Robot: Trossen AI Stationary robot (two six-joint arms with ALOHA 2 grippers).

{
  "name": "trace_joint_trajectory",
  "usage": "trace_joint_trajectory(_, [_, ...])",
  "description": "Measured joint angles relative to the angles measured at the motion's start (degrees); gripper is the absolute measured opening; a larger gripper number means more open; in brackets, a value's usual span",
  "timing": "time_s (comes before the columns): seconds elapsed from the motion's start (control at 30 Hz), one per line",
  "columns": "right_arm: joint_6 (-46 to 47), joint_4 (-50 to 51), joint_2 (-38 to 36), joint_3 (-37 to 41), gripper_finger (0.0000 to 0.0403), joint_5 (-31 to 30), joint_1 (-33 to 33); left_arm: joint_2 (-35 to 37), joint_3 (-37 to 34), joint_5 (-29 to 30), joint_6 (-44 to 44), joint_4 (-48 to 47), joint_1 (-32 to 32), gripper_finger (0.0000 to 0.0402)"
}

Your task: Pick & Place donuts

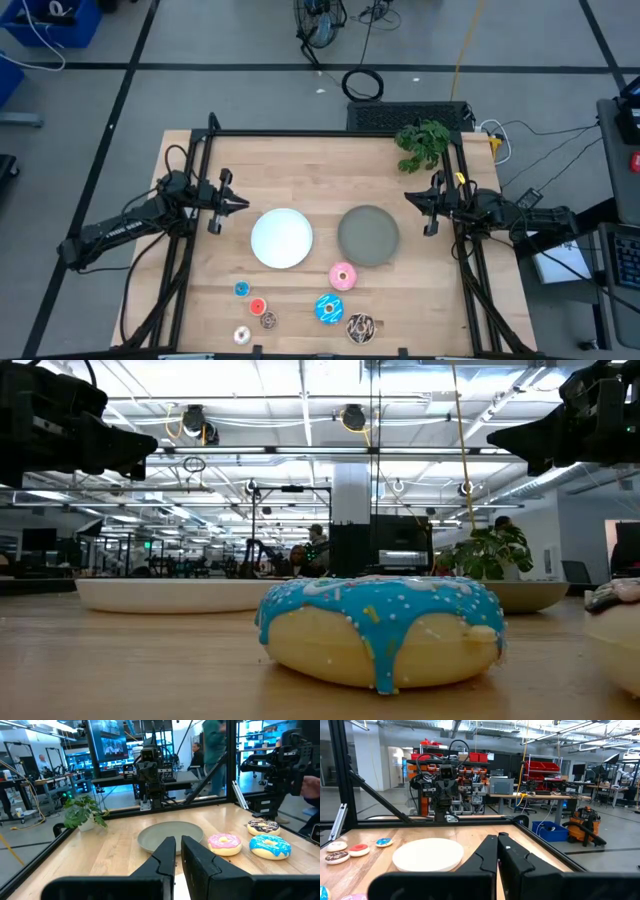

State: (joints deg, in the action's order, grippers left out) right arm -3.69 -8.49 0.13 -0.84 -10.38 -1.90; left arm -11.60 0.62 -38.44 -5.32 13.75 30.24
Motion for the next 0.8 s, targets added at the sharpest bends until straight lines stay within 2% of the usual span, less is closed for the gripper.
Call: trace_joint_trajectory(0.8, [0.0,-2.0,0.0,0.0,0.0,0.1,0.0,0.0,0.0,0.0,0.0,0.1,0.0,0.0037])
